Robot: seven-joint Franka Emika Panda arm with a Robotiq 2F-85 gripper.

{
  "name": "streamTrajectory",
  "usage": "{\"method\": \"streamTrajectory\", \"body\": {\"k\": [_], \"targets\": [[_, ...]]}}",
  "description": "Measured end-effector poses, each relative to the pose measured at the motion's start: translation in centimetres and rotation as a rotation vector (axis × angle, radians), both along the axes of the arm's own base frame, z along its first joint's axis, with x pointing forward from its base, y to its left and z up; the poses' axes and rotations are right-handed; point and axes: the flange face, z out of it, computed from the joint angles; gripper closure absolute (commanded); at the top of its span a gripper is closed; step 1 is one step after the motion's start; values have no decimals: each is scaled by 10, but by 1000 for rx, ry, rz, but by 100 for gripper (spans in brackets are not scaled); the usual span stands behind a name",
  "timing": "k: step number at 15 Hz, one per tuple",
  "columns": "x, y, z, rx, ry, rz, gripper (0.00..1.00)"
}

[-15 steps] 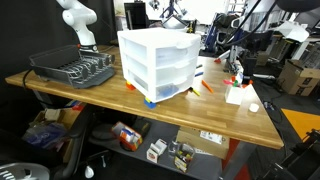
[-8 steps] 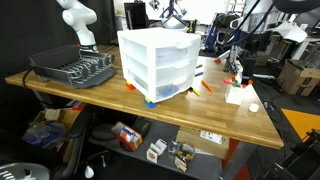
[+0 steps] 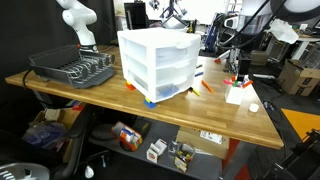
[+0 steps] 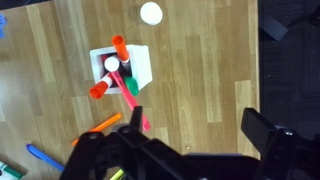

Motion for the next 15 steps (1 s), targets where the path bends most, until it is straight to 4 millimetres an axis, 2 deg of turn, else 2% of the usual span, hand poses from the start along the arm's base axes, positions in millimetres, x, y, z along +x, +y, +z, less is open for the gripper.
{"method": "streamTrajectory", "body": {"k": [4, 9, 12, 13, 14, 15], "targets": [[17, -2, -28, -31, -13, 88, 0], [45, -28, -54, -77, -29, 140, 0], [53, -37, -74, -71, -22, 146, 0], [55, -38, -81, -69, -14, 146, 4], [56, -39, -87, -68, -5, 144, 26], [58, -41, -92, -68, 0, 142, 29]]}}
